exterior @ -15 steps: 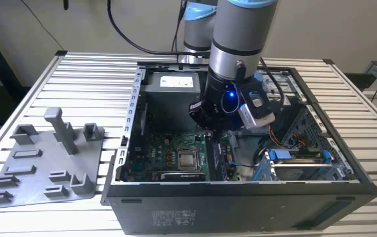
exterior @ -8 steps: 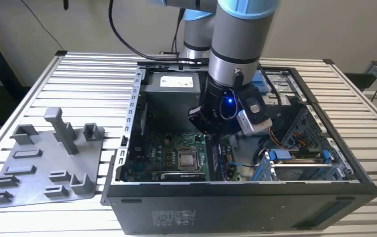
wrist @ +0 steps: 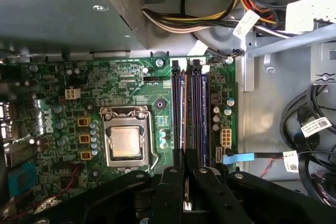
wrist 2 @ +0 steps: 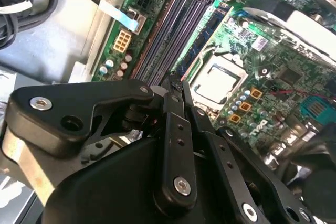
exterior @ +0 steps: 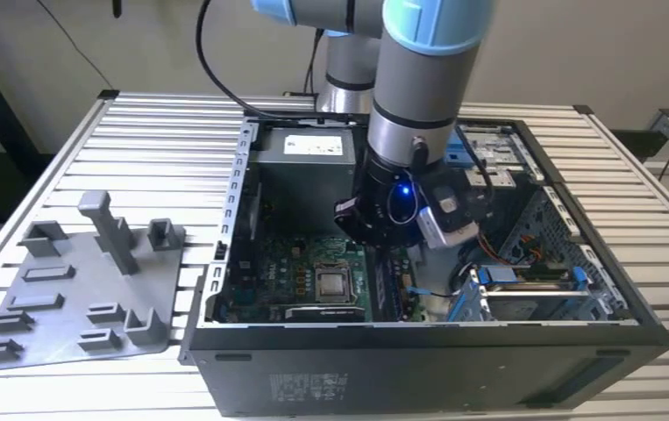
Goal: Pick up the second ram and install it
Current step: 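Insert the second ram into the second slot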
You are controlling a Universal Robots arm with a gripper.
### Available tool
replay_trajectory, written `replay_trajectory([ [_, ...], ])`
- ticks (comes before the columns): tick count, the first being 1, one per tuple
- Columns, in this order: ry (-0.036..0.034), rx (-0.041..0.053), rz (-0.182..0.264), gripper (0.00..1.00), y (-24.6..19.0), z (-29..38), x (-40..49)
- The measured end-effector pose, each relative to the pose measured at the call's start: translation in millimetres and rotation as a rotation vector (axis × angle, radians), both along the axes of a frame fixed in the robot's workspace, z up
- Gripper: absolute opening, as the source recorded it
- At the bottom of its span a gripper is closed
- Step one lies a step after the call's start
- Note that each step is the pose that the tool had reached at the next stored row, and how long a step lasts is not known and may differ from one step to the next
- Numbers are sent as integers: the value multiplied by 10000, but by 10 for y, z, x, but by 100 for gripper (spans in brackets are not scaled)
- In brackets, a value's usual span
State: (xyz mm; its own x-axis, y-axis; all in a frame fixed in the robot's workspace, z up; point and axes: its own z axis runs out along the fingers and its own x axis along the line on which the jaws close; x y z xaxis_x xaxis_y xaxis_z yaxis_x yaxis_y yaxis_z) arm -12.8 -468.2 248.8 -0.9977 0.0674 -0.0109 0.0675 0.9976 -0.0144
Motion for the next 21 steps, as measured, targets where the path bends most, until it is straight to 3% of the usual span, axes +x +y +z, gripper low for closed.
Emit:
replay_trajectory([
  [9, 3, 0, -63, 14, 0, -95, 33],
  [21, 6, -24, 110, 14, 9, -117, 34],
])
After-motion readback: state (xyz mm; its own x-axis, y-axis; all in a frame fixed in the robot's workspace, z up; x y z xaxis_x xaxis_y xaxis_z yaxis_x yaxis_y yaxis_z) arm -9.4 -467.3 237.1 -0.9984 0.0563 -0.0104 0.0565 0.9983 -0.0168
